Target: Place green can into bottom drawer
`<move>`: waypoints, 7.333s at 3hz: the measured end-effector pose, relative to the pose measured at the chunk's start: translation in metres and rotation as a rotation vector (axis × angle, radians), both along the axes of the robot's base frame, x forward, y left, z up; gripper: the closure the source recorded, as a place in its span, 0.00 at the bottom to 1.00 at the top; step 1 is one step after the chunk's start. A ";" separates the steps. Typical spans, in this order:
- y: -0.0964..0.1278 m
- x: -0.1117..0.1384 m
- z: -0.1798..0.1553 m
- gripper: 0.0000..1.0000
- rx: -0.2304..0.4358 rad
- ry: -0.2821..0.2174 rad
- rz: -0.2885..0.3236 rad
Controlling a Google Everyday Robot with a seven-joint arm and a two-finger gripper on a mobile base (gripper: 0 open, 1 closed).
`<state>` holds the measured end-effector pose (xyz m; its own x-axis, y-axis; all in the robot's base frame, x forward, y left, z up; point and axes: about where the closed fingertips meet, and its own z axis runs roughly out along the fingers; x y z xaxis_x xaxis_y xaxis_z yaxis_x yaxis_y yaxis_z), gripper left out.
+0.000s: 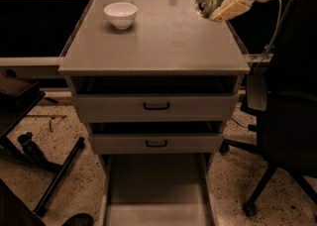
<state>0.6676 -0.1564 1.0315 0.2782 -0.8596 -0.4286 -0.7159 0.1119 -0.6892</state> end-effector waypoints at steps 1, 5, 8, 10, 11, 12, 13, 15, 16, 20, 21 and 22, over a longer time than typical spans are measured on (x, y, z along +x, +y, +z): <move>0.018 -0.049 0.009 1.00 0.048 -0.073 0.022; 0.043 -0.128 -0.125 1.00 0.046 0.173 0.075; 0.069 -0.223 -0.271 1.00 0.202 0.383 0.183; 0.085 -0.208 -0.339 1.00 0.264 0.427 0.257; 0.079 -0.209 -0.368 1.00 0.284 0.444 0.234; 0.067 -0.215 -0.442 1.00 0.270 0.485 0.203; 0.056 -0.213 -0.507 1.00 0.276 0.485 0.165; 0.081 -0.203 -0.610 1.00 0.347 0.529 0.191; 0.082 -0.203 -0.610 1.00 0.349 0.528 0.192; 0.138 -0.139 -0.828 1.00 0.589 0.575 0.234; 0.138 -0.139 -0.828 1.00 0.590 0.575 0.234; 0.135 -0.138 -0.845 1.00 0.625 0.598 0.216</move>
Offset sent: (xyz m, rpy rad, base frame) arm -0.1571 0.0796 -0.2297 -0.0413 0.3419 0.2413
